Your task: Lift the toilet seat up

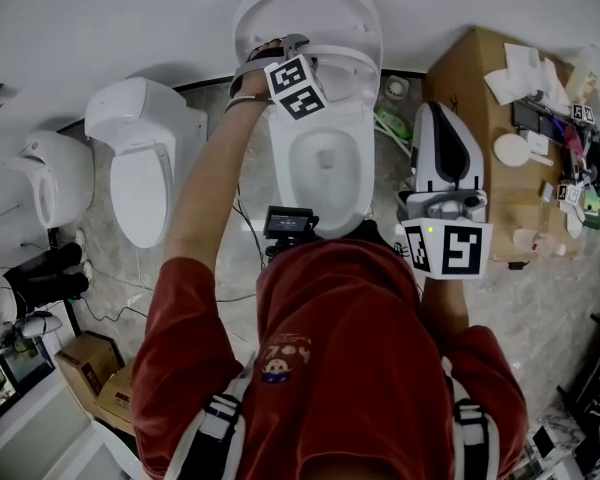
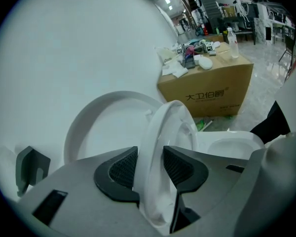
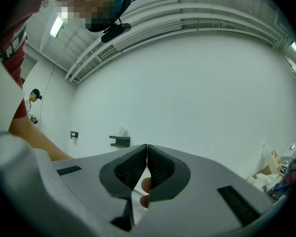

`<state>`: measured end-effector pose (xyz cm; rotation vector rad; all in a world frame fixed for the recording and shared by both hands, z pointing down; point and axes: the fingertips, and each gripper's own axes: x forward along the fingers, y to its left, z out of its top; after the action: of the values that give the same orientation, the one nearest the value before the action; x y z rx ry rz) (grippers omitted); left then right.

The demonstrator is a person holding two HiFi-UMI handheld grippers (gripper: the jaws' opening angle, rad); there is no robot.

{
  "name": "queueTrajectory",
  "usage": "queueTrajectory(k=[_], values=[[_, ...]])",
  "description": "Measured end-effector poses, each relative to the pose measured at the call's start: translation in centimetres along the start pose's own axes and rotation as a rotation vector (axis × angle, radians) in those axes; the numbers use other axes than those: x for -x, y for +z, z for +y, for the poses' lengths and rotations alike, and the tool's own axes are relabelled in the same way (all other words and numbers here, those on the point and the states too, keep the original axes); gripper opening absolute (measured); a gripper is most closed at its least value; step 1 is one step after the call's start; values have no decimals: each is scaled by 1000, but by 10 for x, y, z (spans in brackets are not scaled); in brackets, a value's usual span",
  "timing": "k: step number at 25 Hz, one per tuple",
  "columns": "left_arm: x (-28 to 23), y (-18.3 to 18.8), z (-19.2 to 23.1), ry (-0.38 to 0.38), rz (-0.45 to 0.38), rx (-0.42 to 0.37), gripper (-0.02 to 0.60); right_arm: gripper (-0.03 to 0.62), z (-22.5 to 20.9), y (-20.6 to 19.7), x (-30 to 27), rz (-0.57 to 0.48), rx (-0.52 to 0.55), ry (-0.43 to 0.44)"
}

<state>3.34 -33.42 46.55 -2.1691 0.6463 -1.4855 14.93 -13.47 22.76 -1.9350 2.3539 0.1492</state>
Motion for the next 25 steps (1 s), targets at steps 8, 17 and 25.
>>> queueTrajectory(k=[8, 17, 25], values=[[-7, 0, 13, 21, -14, 3, 163, 14, 3, -3, -1, 12, 3, 0], [-17, 0, 27, 33, 4, 10, 167, 14, 0, -7, -1, 29, 7, -7], [-25, -1, 36, 72, -4, -1, 170, 14, -1, -7, -1, 41, 21, -9]])
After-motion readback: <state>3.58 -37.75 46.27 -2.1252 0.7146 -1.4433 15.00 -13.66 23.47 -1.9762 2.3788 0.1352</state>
